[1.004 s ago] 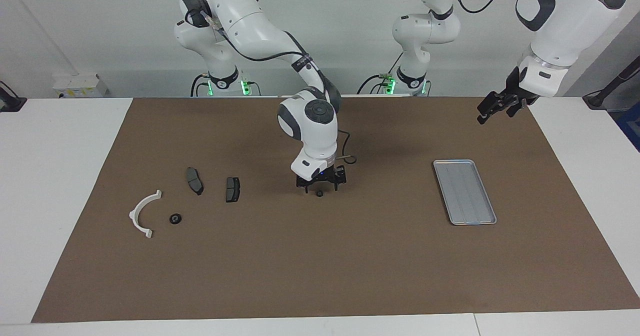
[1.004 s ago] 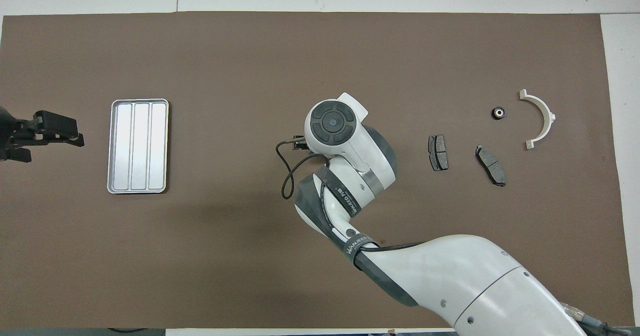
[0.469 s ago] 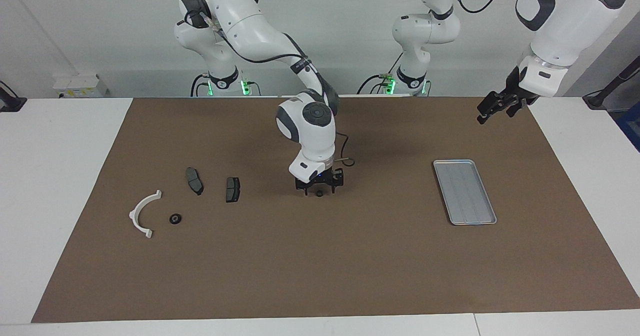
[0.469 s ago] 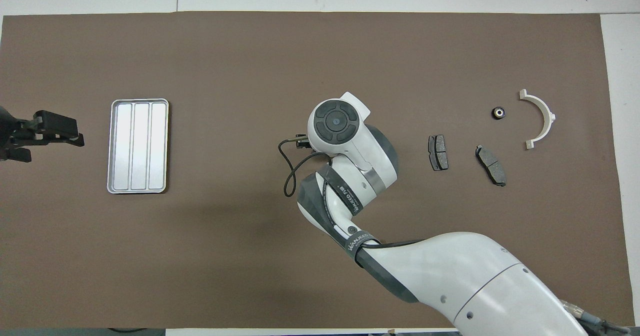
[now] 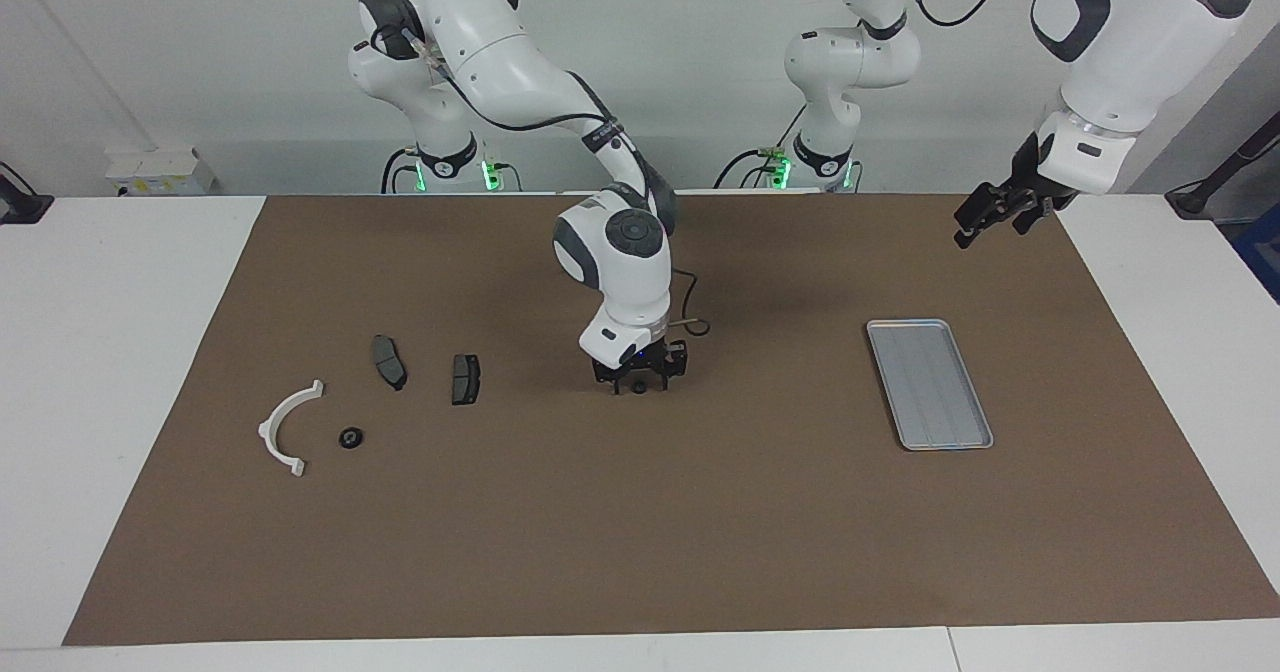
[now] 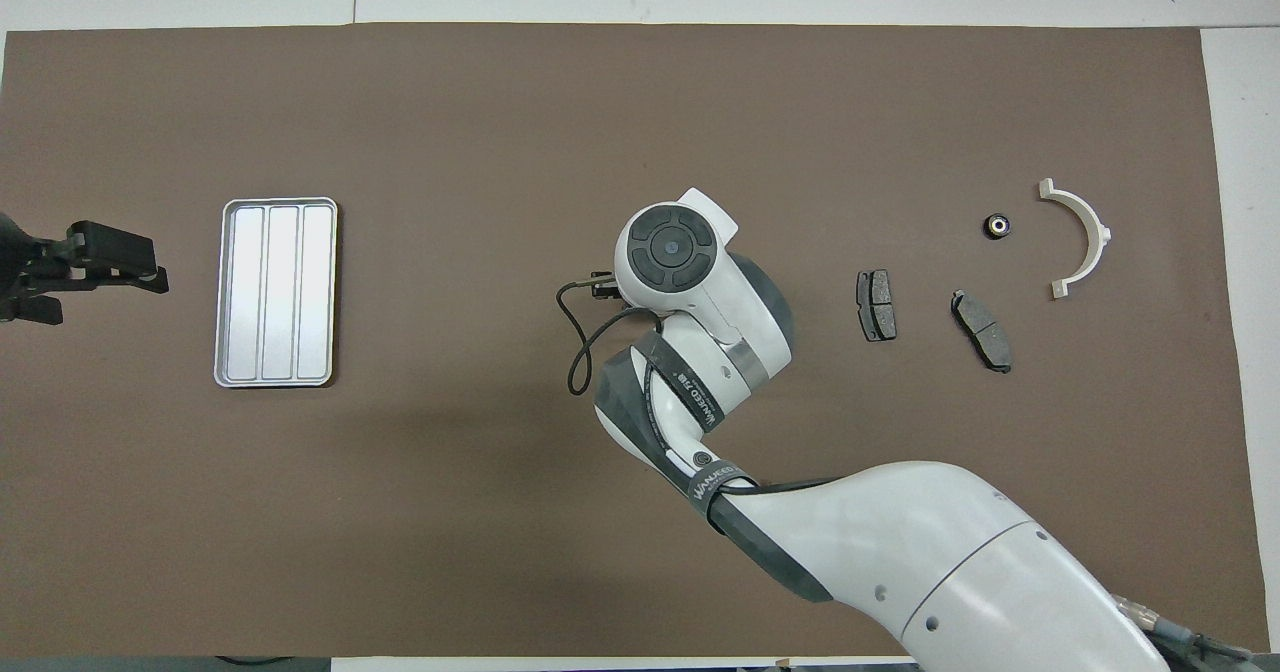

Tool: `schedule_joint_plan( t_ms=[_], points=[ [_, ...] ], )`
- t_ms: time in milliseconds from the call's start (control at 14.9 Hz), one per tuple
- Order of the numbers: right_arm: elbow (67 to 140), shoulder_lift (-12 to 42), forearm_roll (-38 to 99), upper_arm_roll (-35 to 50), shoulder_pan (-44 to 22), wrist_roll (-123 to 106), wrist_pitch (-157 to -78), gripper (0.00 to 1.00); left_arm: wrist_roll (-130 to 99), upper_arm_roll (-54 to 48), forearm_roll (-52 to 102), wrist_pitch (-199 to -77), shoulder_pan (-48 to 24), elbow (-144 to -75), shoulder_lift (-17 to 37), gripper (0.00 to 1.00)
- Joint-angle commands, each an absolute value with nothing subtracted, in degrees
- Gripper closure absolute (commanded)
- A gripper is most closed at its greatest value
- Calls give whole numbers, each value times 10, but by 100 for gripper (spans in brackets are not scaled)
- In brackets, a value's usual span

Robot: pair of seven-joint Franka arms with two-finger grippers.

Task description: Place bearing gear from tray to pile

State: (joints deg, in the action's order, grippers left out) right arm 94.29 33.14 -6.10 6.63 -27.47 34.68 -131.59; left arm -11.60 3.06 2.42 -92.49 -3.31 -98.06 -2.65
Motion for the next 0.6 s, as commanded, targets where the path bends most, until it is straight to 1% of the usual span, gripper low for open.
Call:
schedule_joint_plan(
  t_ms=[0,201,268,469,536],
  points=[
    [947,333,-63,69,-273,359,-1323,55,-113,28,22,-923,-30,-987,-36,0],
    [946,332,-63,69,-273,359,-1320,97,-113,28,22,-923,-30,-987,-36,0],
    [944,331,-63,69,-273,359,-1316,100,-113,28,22,-923,-30,-987,-36,0],
    [919,327,-70,68,-259,345,-1282,100,-113,28,22,-923,-31,-987,-36,0],
    [912,323,-71,69,-244,329,-1270,100,-113,28,22,-923,-30,-987,-36,0]
  ],
)
